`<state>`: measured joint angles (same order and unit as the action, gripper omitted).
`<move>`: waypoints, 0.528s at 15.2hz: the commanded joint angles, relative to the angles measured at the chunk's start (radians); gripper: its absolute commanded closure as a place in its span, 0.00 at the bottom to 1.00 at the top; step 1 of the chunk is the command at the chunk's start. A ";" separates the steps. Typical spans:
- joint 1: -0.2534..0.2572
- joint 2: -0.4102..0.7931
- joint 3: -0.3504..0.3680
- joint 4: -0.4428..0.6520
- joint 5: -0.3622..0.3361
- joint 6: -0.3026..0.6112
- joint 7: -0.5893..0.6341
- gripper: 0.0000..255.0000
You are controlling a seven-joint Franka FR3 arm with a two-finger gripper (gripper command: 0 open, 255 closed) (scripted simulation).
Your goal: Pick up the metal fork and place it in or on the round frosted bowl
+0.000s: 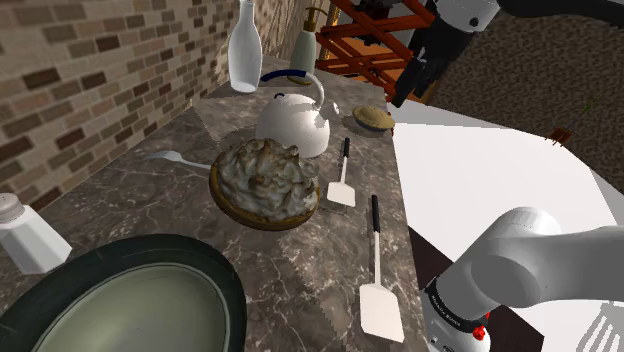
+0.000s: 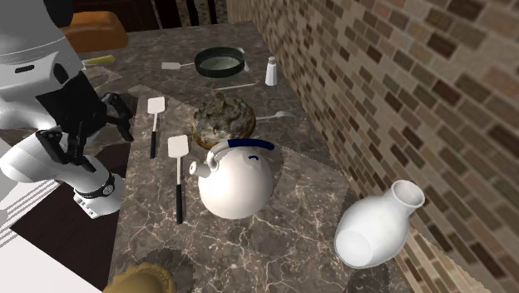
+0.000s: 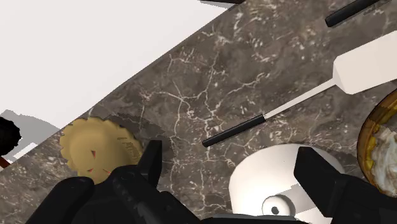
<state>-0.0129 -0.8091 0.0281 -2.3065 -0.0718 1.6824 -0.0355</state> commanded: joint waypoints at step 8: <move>0.046 0.153 0.119 0.047 0.051 0.090 0.101 0.00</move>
<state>0.0278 -0.6827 0.1321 -2.2724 -0.0258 1.7596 0.0525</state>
